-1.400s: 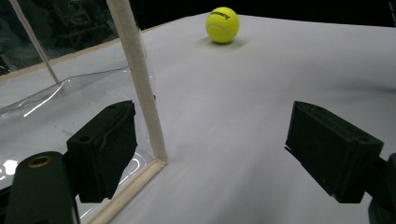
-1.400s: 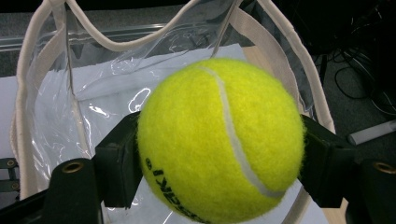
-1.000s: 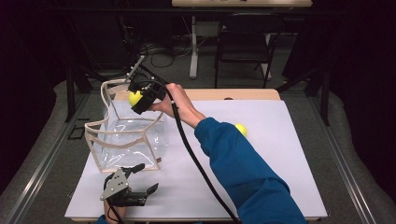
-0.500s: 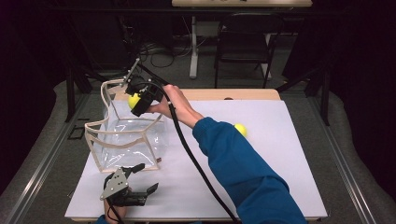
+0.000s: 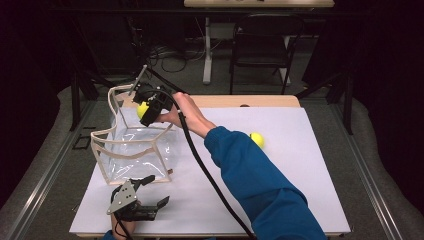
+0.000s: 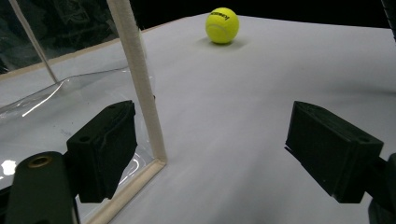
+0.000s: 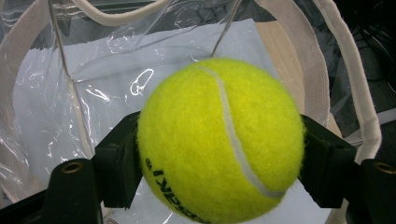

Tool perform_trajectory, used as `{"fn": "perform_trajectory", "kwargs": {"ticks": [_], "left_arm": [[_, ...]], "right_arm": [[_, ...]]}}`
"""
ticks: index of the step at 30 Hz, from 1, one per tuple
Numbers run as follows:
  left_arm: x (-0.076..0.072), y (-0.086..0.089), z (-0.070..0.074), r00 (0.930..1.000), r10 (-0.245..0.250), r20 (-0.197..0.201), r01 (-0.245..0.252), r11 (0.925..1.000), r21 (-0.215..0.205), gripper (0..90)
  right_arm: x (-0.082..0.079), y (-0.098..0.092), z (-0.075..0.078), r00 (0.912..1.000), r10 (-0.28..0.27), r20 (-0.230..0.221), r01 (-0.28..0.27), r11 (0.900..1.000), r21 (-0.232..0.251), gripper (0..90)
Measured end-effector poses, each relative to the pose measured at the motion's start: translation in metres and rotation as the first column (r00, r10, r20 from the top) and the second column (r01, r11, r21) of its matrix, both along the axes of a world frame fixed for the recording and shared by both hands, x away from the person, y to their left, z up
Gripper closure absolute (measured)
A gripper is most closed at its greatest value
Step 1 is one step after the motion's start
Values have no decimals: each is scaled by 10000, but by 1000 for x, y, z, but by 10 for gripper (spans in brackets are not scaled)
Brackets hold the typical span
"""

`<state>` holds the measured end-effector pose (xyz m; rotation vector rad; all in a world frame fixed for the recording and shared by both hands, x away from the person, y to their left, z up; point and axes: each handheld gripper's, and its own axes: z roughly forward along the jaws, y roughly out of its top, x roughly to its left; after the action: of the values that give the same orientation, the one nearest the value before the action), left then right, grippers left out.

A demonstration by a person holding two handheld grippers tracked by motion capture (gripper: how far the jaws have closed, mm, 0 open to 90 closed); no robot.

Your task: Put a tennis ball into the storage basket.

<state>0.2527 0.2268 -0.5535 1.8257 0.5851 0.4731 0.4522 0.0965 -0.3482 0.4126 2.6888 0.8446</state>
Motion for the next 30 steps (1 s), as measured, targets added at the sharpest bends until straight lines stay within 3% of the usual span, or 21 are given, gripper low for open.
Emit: {"fn": "perform_trajectory", "kwargs": {"ticks": [4,15,21,30], "left_arm": [[0,0,0,10000,-7,-3,7,10000,-13,158],[-1,-1,0,10000,12,7,-12,10000,53,158],[-1,-2,0,10000,-85,9,84,9999,138,158],[-2,-3,0,10000,-58,31,58,9999,130,158]], "right_arm": [[0,1,-1,10000,-80,-13,80,10000,-1,210],[-3,-27,16,9995,-162,-276,191,9938,1097,27],[-5,-50,24,9988,-325,-354,372,9893,1409,0],[-10,-80,29,9986,-471,-236,501,9873,1505,0]]}}
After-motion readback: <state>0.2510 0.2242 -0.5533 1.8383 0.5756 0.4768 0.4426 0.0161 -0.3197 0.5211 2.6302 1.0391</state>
